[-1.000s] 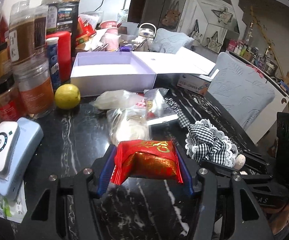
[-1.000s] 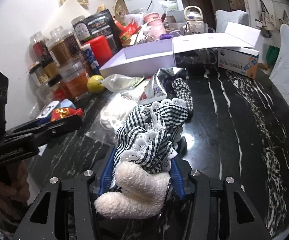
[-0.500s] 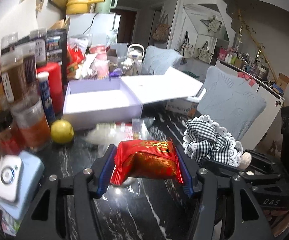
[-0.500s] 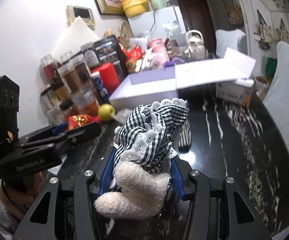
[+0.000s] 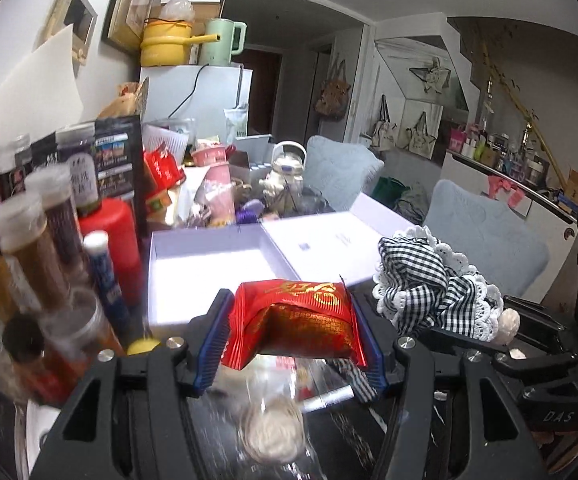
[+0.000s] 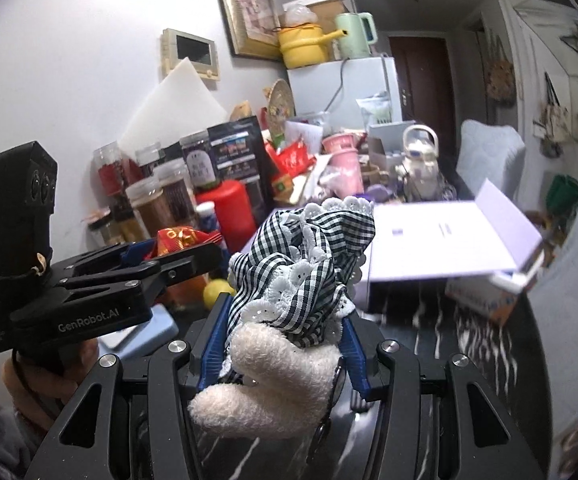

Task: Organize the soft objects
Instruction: 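Carry the candy packet and gingham doll with both tools over the white box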

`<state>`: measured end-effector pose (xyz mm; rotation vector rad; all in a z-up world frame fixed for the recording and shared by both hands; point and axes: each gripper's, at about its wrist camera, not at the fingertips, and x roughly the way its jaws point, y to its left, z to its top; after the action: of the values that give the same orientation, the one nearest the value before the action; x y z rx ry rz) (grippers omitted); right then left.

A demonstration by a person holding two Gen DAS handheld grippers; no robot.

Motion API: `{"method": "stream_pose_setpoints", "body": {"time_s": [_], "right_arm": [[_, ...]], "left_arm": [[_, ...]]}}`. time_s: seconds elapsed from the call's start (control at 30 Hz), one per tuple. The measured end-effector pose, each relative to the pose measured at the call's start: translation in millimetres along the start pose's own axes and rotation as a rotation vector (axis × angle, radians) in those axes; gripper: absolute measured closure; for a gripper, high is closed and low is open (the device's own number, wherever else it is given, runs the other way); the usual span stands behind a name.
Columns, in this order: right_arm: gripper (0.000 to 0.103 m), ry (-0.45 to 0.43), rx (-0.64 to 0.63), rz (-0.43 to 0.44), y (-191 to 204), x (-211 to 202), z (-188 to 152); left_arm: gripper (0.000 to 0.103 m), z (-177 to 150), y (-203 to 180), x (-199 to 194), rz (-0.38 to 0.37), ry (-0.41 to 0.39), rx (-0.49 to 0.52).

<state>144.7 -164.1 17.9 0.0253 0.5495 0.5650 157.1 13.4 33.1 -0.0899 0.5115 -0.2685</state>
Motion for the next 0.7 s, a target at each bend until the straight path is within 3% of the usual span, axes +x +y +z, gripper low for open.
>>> {"method": "stream_pose_setpoints", "body": {"time_s": [0.4, 0.7], "right_arm": [[0.053, -0.007, -0.030, 0.009, -26, 59, 64], [0.053, -0.010, -0.021, 0.009, -49, 113, 100]], "left_arm": [[0.046, 56, 25, 54, 0.069, -0.049, -0.006], [0.046, 83, 47, 113, 0.105, -0.033, -0.026]]}}
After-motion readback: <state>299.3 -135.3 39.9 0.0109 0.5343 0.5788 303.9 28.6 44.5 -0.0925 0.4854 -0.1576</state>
